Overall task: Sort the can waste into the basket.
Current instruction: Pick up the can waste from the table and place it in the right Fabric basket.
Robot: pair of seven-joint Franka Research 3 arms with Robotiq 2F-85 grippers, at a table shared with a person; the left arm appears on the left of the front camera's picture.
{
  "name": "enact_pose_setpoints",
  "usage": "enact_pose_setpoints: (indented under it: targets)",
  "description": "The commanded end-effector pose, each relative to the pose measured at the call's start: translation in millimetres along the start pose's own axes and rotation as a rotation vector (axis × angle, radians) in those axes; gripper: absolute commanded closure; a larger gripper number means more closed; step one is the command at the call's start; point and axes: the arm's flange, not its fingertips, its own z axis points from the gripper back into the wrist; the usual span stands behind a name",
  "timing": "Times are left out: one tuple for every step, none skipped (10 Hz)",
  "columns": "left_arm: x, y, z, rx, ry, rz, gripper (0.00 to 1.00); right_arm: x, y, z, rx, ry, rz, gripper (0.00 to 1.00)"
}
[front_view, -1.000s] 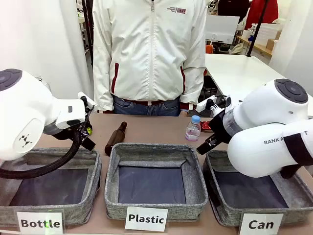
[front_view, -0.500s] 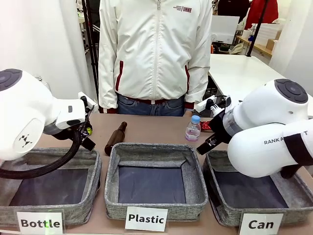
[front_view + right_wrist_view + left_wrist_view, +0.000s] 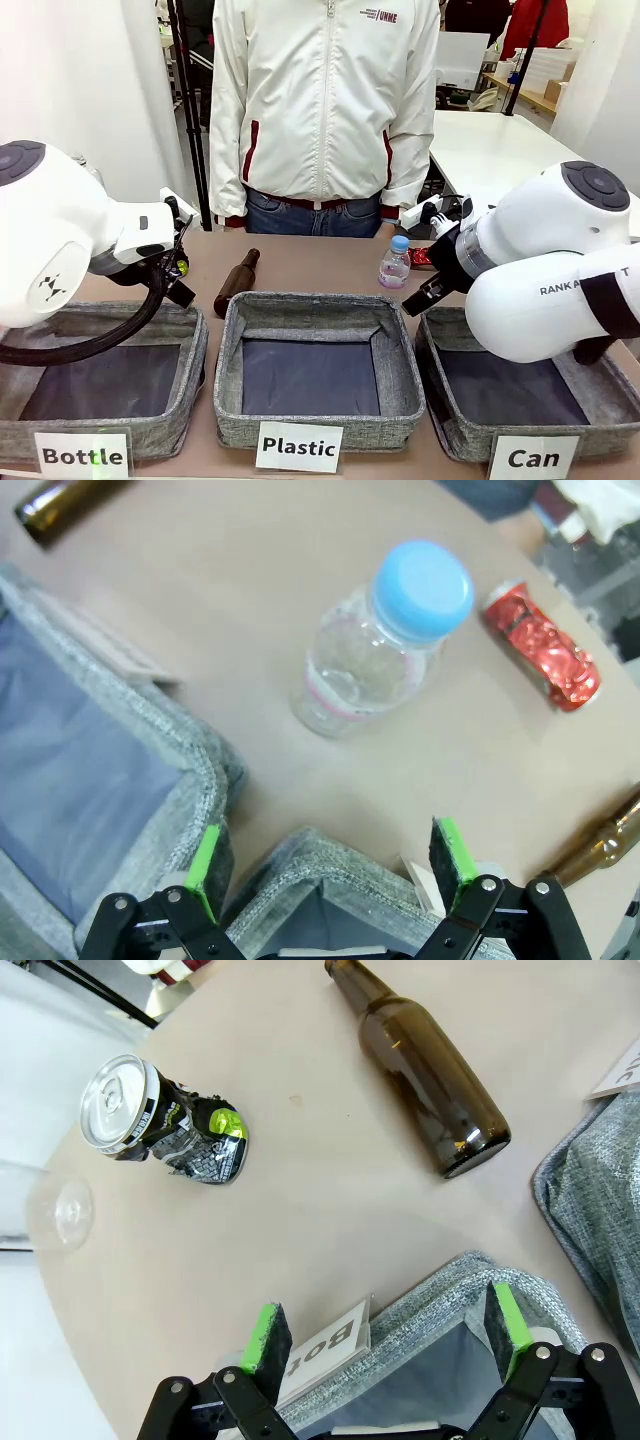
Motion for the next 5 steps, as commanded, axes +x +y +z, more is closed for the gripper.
enact_pose_setpoints:
  targets:
    - [0.0, 0.0, 0.1, 0.0, 0.0, 0.0, 0.0, 0.0, 0.0, 0.0, 0.0, 0.0, -0.001, 0.0]
    - [0.0, 0.0, 0.1, 0.0, 0.0, 0.0, 0.0, 0.0, 0.0, 0.0, 0.0, 0.0, -0.001, 0.0]
    - [0.0, 0.0, 0.1, 0.0, 0.0, 0.0, 0.0, 0.0, 0.0, 0.0, 0.0, 0.0, -0.001, 0.0]
    - [0.0, 0.0, 0.1, 0.0, 0.0, 0.0, 0.0, 0.0, 0.0, 0.0, 0.0, 0.0, -0.001, 0.0]
    - [0.0, 0.0, 0.1, 0.0, 0.0, 0.0, 0.0, 0.0, 0.0, 0.0, 0.0, 0.0, -0.001, 0.0]
